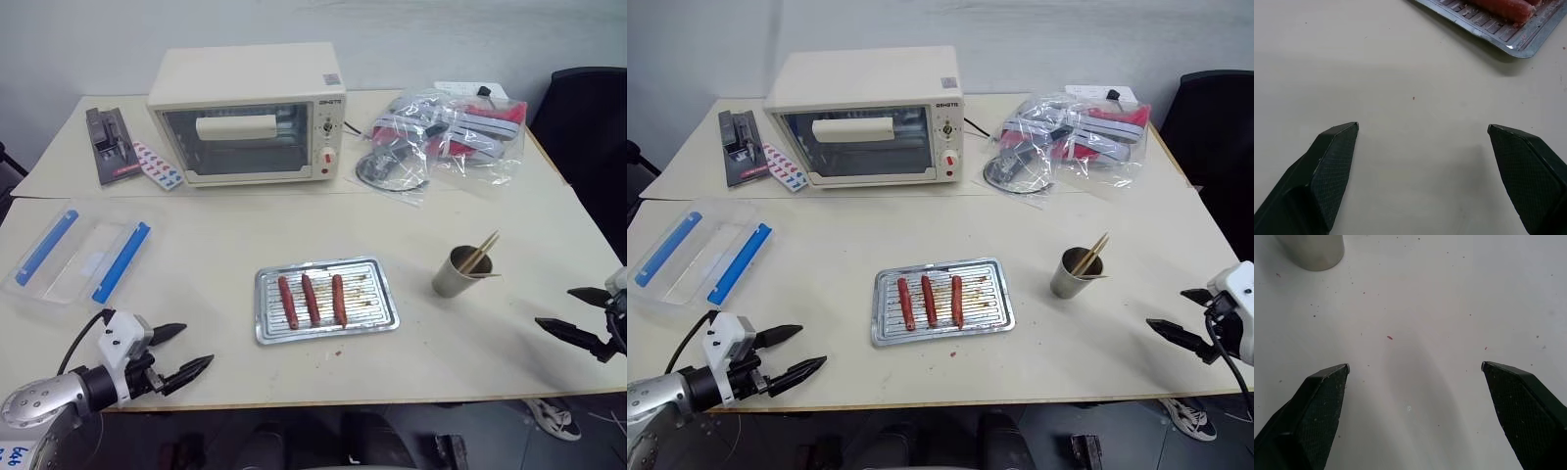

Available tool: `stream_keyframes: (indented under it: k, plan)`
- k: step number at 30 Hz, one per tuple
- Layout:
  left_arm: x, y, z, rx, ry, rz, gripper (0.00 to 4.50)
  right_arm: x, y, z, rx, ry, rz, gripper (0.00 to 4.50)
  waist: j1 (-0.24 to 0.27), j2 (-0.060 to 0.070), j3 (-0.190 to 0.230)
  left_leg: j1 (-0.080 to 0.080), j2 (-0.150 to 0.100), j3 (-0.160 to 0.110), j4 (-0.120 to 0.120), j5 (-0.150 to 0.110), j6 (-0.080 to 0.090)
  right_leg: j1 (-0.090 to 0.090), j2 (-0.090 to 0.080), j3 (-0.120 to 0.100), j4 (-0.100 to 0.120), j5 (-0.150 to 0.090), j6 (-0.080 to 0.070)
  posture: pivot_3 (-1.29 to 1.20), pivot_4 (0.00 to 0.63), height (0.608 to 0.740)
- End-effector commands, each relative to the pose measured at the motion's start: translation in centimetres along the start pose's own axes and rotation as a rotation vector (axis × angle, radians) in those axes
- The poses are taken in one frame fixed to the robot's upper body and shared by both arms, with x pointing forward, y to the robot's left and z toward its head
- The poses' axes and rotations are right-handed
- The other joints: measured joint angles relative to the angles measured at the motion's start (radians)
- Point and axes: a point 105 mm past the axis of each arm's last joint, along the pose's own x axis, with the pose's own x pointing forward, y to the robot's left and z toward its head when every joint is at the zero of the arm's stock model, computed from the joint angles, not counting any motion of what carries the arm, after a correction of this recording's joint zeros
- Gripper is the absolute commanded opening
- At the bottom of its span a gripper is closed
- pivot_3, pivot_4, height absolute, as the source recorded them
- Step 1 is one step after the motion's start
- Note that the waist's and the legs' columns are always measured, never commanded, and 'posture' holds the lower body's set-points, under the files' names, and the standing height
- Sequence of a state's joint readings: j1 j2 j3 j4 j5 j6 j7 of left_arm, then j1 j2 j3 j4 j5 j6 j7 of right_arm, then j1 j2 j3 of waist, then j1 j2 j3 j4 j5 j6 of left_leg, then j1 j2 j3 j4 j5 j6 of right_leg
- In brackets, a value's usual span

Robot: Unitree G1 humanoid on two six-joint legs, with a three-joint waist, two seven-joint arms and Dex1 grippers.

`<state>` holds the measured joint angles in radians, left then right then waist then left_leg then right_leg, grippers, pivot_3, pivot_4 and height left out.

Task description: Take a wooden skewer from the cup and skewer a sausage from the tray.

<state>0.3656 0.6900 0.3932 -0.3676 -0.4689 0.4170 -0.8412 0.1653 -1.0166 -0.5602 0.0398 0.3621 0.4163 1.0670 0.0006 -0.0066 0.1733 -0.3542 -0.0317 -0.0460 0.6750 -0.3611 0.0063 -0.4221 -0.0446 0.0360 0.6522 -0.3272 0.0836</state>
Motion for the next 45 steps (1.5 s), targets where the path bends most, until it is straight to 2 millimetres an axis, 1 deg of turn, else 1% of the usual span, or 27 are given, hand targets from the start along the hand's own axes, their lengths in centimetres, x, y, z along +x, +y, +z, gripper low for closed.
stream_keyframes:
  k: [1,7,12,14,16,18,19,21,24,27,30,34,36,38,40,42,45]
  plan:
    - [-0.4,0.6,0.7,0.029,-0.012,0.012,4.48,-0.7,-0.5,1.1,-0.044,-0.010,-0.021,4.50,0.000,0.000,0.000,0.000,0.000,0.000,0.000,0.000,0.000,0.000,0.000,0.000,0.000,0.000,0.000,0.00,0.150,0.740]
    - [-0.2,1.5,1.0,0.015,-0.033,0.065,4.48,-0.7,-0.3,0.9,-0.045,-0.008,-0.026,4.50,0.000,0.000,0.000,0.000,0.000,0.000,0.000,0.000,0.000,0.000,0.000,0.000,0.000,0.000,0.000,0.00,0.150,0.740]
    - [0.0,1.4,0.9,-0.002,-0.038,0.049,4.48,-0.5,-0.3,0.5,-0.025,0.000,-0.049,4.50,0.000,0.000,0.000,0.000,0.000,0.000,0.000,0.000,0.000,0.000,0.000,0.000,0.000,0.000,0.000,0.00,0.150,0.740]
    - [0.3,1.5,1.0,0.005,-0.044,0.025,4.48,-0.5,0.3,0.7,-0.001,-0.023,-0.052,4.50,0.000,0.000,0.000,0.000,0.000,0.000,0.000,0.000,0.000,0.000,0.000,0.000,0.000,0.000,0.000,0.00,0.150,0.740]
    - [0.9,1.3,0.9,-0.007,-0.051,-0.025,4.48,-0.5,1.6,0.3,0.003,-0.028,-0.052,4.50,0.003,0.000,0.000,0.000,0.000,-0.001,0.000,0.000,0.000,0.000,0.000,-0.001,0.000,0.000,0.000,0.00,0.150,0.740]
    - [1.3,1.0,0.9,-0.012,-0.050,-0.064,4.48,-0.5,2.5,-0.1,0.001,-0.024,-0.051,4.50,0.009,0.000,0.000,0.000,0.000,-0.001,0.000,0.000,0.000,0.000,0.000,-0.001,0.000,0.000,0.000,0.00,0.150,0.740]
    - [1.9,0.4,1.4,-0.001,-0.054,-0.116,4.48,-0.6,3.4,0.0,0.008,-0.035,-0.041,4.50,0.014,0.000,0.000,0.000,0.000,-0.001,0.000,0.000,0.000,0.000,0.000,-0.001,0.000,0.000,0.000,0.00,0.150,0.740]
    - [2.5,-0.2,2.2,0.014,-0.061,-0.183,4.48,-0.8,4.6,0.2,0.021,-0.050,-0.030,4.50,0.019,0.000,0.000,0.000,0.000,-0.001,0.000,0.000,0.000,0.000,0.000,0.000,0.000,0.000,0.000,0.00,0.150,0.740]
    - [3.2,-0.9,4.3,0.042,-0.084,-0.290,4.48,-1.1,6.9,1.0,0.030,-0.081,0.000,4.50,0.021,0.000,0.000,0.000,0.000,-0.001,0.001,0.000,0.000,0.000,0.000,0.000,0.001,0.000,0.000,0.00,0.150,0.740]
    - [3.2,-1.7,7.0,0.072,-0.116,-0.418,4.48,-1.2,9.3,1.8,0.051,-0.111,0.026,4.50,0.022,0.000,0.000,0.000,0.000,-0.001,0.001,0.000,-0.001,0.000,0.000,-0.001,0.002,0.000,0.000,0.00,0.150,0.740]
    - [3.0,-2.8,9.4,0.113,-0.134,-0.539,4.48,-1.2,10.9,2.8,0.081,-0.156,0.054,4.50,0.021,0.000,0.000,0.000,0.000,-0.001,0.001,0.003,-0.005,0.000,0.000,-0.001,0.001,0.000,0.000,0.00,0.150,0.740]
    - [3.3,-4.9,13.5,0.187,-0.176,-0.713,4.48,-0.7,13.6,5.3,0.128,-0.269,0.124,4.50,0.021,0.000,0.000,0.000,0.000,-0.001,0.002,0.003,-0.005,0.000,0.000,-0.001,0.001,0.000,0.000,0.00,0.150,0.740]
    - [3.8,-5.8,14.9,0.220,-0.198,-0.776,4.48,-0.2,14.1,6.2,0.134,-0.311,0.123,4.50,0.020,0.000,0.000,0.000,0.000,-0.002,0.002,0.003,-0.005,0.000,0.000,-0.001,0.001,0.000,0.000,0.00,0.150,0.740]
    - [4.4,-6.7,16.2,0.248,-0.225,-0.827,4.48,0.4,13.7,6.8,0.147,-0.344,0.093,4.50,0.019,0.000,0.000,0.000,0.000,-0.001,0.002,0.003,-0.005,0.000,0.000,-0.001,0.001,0.000,0.000,0.00,0.150,0.740]
    - [5.2,-7.6,17.1,0.272,-0.245,-0.868,4.48,1.0,13.2,7.0,0.149,-0.355,0.055,4.50,0.019,0.000,0.000,0.000,-0.001,-0.001,0.003,0.003,-0.005,0.000,0.000,-0.001,0.002,0.000,0.000,0.00,0.150,0.740]
    - [5.8,-8.3,17.5,0.288,-0.250,-0.894,4.48,1.4,13.0,7.2,0.163,-0.370,0.038,4.50,0.020,0.000,0.000,0.000,-0.001,-0.001,0.003,0.003,-0.005,0.000,0.001,-0.001,0.002,0.000,0.000,0.00,0.150,0.740]
    - [6.5,-8.7,17.6,0.303,-0.249,-0.909,4.48,1.8,12.6,7.5,0.180,-0.387,0.019,4.50,0.017,0.000,0.000,-0.001,-0.001,-0.001,0.004,0.003,-0.006,0.000,0.001,0.000,0.002,0.000,0.000,0.00,0.150,0.740]
